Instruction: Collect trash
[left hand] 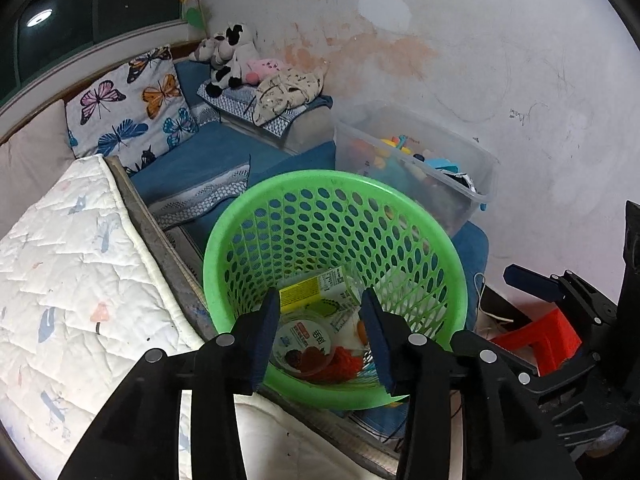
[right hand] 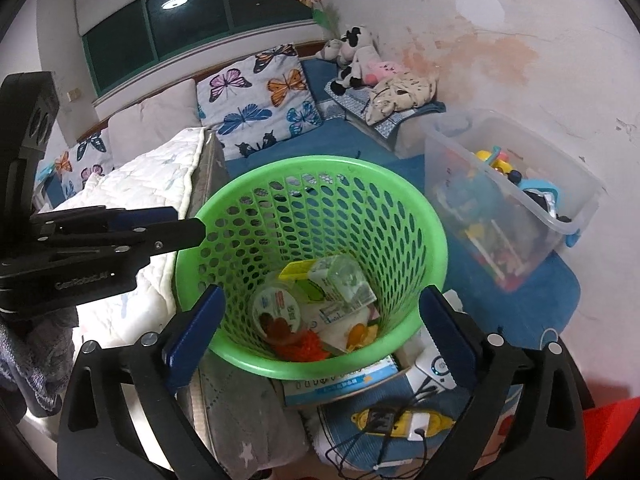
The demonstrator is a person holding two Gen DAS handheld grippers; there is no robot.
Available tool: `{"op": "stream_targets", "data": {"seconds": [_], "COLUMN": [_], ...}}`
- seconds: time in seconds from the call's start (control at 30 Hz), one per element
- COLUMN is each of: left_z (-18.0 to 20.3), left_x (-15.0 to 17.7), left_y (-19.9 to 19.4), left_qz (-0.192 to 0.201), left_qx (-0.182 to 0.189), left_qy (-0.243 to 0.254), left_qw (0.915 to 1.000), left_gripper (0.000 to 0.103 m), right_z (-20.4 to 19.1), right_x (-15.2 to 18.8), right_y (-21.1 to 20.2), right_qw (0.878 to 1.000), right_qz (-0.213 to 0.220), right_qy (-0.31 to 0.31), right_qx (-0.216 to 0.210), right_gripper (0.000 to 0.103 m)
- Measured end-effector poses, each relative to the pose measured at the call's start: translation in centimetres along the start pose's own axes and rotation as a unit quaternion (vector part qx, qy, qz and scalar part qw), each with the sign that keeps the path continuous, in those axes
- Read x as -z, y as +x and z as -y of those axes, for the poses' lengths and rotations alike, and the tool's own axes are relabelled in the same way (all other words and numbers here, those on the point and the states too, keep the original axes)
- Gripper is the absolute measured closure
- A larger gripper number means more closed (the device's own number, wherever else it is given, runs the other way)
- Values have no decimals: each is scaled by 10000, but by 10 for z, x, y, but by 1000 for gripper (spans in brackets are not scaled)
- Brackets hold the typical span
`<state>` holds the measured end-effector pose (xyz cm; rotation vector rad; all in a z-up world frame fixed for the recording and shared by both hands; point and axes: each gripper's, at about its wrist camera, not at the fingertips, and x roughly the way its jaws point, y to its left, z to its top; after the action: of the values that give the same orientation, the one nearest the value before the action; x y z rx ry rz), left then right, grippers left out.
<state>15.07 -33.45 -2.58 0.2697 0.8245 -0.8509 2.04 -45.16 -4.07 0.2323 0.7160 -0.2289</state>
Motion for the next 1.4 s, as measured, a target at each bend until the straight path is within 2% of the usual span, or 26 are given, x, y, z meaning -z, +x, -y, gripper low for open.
{"op": "stream_targets", "data": {"seconds": [0.2, 0.27, 0.33, 0.4, 0.6, 0.7, 0.8, 1.03, 1.4], "left_z": [-10, -13, -17, -20, -27, -33, -39, -53, -70], "left_x": [2, 4, 4, 6, 13, 19, 25, 39, 66], "left_y": [-12, -17, -23, -30, -53, -64, -74, -99, -126], "left_qz": [104, 154, 210, 296, 569, 678, 743, 960, 1079], "left_qx": [-29, -40, -55, -77, -193, -261, -346, -533, -836], "left_qy": [-147, -186, -245, -248, -253, -309, -383, -578, -865], "left_qw": [9998, 9997, 9995, 9992, 9979, 9969, 9959, 9923, 9869], "left_gripper": [47, 46, 38, 37, 20, 18, 12, 9, 8], "right_z": [-4, -6, -8, -12, -24, -31, -40, -55, -77], "right_x": [2, 2, 3, 4, 5, 6, 7, 8, 8], "right_y": [-4, -5, -6, -7, -8, -7, -7, -9, -20], "right_qw": [10000, 10000, 10000, 10000, 9999, 9998, 9997, 9995, 9991], "right_qz": [43, 51, 48, 51, 45, 21, 10, 39, 127], "right_qy": [-9, -9, -30, -63, -159, -175, -200, -187, -317], "right_qx": [35, 36, 55, 51, -27, -94, -138, -266, -271], "right_gripper": [5, 5, 5, 5, 5, 5, 5, 5, 5]}}
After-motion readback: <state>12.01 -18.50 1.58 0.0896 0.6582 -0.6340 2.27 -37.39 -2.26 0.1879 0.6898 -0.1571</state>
